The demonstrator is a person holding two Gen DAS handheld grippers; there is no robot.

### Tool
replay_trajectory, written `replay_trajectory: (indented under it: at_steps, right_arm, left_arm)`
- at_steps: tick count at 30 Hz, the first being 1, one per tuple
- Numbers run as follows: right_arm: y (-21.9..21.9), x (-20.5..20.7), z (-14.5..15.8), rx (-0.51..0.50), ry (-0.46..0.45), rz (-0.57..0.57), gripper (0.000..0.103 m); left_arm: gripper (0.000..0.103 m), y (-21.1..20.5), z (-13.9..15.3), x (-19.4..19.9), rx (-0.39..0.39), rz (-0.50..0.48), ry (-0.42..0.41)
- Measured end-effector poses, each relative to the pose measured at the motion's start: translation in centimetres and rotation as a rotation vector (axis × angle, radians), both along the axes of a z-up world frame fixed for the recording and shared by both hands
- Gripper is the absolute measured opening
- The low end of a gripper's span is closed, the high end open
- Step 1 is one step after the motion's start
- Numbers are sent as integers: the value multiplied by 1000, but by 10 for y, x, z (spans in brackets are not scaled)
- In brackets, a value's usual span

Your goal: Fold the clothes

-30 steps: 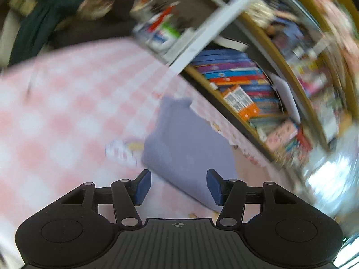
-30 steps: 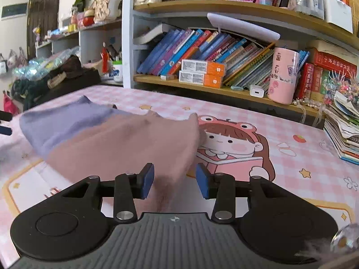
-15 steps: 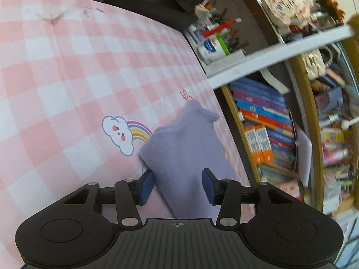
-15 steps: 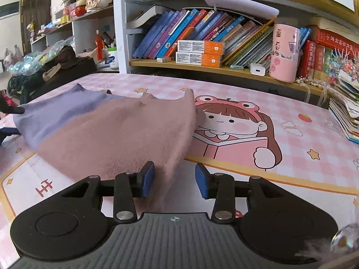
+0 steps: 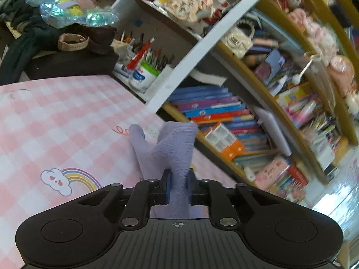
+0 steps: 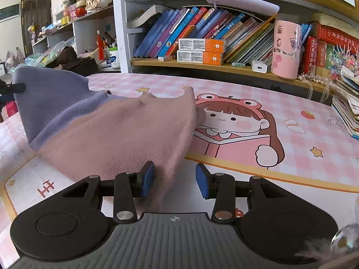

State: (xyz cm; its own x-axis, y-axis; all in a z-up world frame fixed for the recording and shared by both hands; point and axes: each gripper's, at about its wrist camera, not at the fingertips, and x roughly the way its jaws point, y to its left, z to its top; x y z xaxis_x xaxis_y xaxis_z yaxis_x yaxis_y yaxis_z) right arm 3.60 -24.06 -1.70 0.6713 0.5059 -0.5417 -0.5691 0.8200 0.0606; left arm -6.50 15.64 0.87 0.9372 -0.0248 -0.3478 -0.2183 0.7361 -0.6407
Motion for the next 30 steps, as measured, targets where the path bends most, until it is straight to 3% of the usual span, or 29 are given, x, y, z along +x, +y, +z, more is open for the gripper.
replay_trajectory:
  at_steps: [5, 8, 14, 18, 22, 30]
  right_arm:
    - [-1, 1, 0, 4, 6, 1, 38]
    - [-2, 3, 0, 16, 17, 3, 38]
    - [-3, 5, -1, 36, 36, 9, 38]
    - [-1, 5, -1, 58, 56, 12, 38]
    - [11, -2, 0, 48, 45, 46, 37]
    - [75, -19, 2, 28, 25, 203, 37]
  left_arm:
    - [27, 26, -31, 12, -183, 38, 112]
    - [34, 28, -47, 20, -228, 51, 150]
    - [32, 26, -55, 32, -241, 89, 97]
    - [14, 34, -60, 32, -269, 102, 77]
    - [14, 51, -58, 21, -248, 86, 56]
    - [13, 102, -55, -22, -235, 157, 26]
